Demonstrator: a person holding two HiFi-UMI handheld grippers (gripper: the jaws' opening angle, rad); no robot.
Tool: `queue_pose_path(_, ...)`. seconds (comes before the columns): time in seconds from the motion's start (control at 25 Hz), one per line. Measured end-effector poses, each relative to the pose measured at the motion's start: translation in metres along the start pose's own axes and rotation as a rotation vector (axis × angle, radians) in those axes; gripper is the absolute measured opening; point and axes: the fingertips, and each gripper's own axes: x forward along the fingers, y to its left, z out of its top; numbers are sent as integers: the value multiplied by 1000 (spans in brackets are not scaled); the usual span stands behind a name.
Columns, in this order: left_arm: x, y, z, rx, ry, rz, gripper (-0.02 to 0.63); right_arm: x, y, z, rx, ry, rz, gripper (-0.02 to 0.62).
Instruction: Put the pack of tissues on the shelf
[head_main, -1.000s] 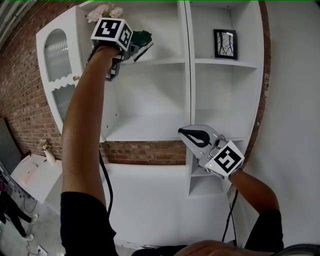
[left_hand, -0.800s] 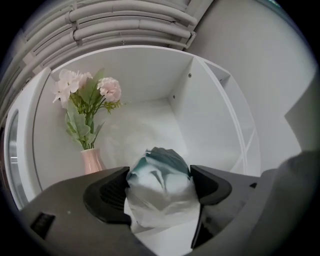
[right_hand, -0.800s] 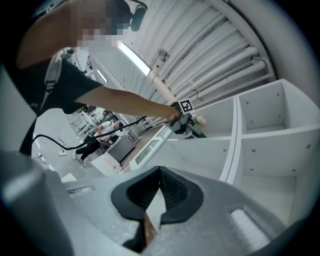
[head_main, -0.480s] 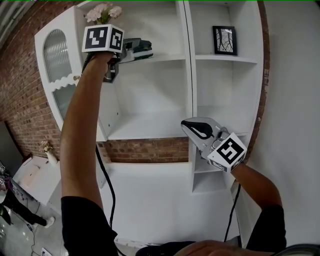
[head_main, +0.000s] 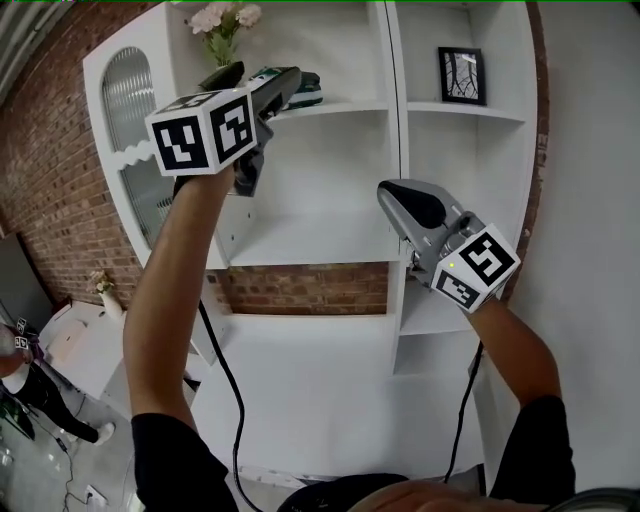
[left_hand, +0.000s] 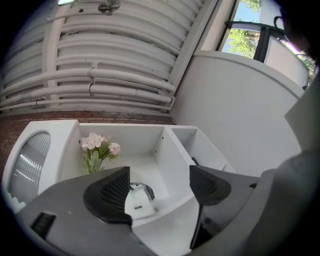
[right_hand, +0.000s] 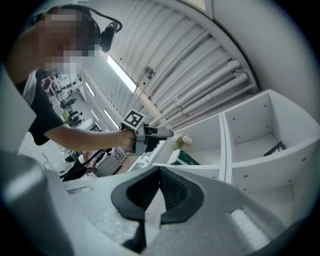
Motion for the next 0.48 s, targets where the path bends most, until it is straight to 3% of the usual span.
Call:
queue_pose_path(0.2,-49,-44,-14,6,-55,-47,287,-4,2,19,9,-52,-20,2)
queue_pose_path(0.48,-87,-102,-77,-51,-30,-137,178,-11,29,5,5,-48,-4,2)
